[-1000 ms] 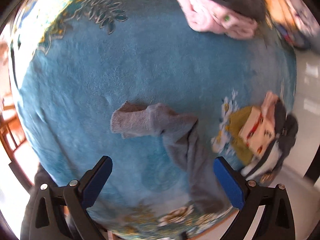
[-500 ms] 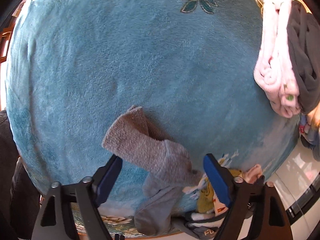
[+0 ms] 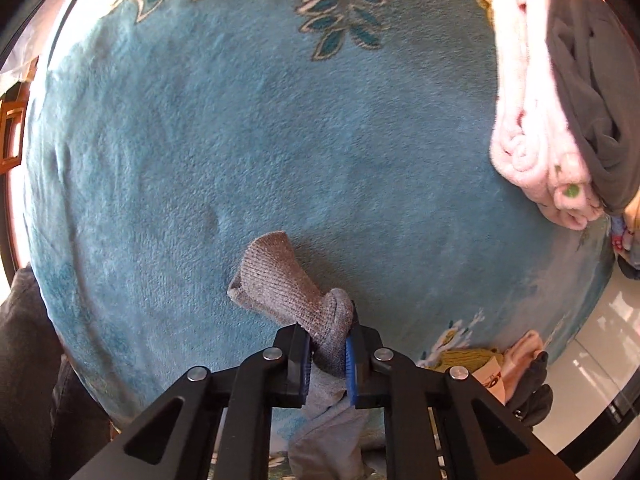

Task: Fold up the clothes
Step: 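Grasp the grey cuff with the left gripper while the right gripper holds the waistband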

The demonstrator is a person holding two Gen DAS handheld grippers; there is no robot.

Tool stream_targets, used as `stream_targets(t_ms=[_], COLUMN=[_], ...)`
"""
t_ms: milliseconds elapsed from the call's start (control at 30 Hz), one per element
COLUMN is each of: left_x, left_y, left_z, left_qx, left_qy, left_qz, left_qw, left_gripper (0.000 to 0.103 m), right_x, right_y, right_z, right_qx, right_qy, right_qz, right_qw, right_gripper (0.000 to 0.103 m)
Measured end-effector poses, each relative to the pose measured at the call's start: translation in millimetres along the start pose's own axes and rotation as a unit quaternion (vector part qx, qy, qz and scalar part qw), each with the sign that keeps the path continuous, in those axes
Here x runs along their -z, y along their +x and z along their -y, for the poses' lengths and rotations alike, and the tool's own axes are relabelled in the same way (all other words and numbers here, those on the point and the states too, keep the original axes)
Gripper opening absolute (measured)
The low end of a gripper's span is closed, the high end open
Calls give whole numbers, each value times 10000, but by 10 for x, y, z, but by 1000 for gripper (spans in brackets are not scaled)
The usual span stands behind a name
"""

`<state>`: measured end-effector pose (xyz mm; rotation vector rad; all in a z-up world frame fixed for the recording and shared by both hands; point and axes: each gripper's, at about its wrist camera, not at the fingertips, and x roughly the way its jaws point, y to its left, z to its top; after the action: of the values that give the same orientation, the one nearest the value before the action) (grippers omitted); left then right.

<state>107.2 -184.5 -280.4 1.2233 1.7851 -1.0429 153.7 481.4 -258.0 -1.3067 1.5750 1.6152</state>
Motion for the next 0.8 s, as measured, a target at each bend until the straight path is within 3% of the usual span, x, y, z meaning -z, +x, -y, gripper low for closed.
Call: stream_targets(t_ms=[167,233,267,300,400,500,633,733,767,800], left_x=[63,121,158,195,309,598,649,780,756,670], left_y=[-212,-316,-370,-424,-586,-829,-1162,-1228,-1168,-1043], left_z=[253,426,527,628,933,1251,1379,1254,1172,1057], left_qx=[116,128,127,126,135,380,717,395,191,-6], left_qy=[458,824,1044,1262,1917,2736,3772,4429,4565,4546], left_qz=[175,256,296,336,451,493,527,666,683,613], left_qw=[9987,9962,9940,9914,9803,9598,9219,8932,8869,8886], left_gripper=[13,13,13,13,13,13,13,13,16,16], right_x=[-236,-256,-258,-258,-309,-331,-242,-169,-107,-38], right_y=[97,148,159,167,39,-307,-1011,-1321,-1303,-1264], right_z=[1,-29,-60,-94,-277,-375,-466,-461,-349,-217], right_qx=[-218,-31,37,100,168,-84,-482,-421,-154,158], right_qy=[750,877,861,830,573,380,-71,-287,-327,-361], right_qz=[310,294,269,242,325,519,952,1187,1163,1120], right_qw=[9965,9957,9959,9962,9977,9979,9943,9916,9926,9929], right_gripper=[49,31,11,5,1,1,1,1,1,1])
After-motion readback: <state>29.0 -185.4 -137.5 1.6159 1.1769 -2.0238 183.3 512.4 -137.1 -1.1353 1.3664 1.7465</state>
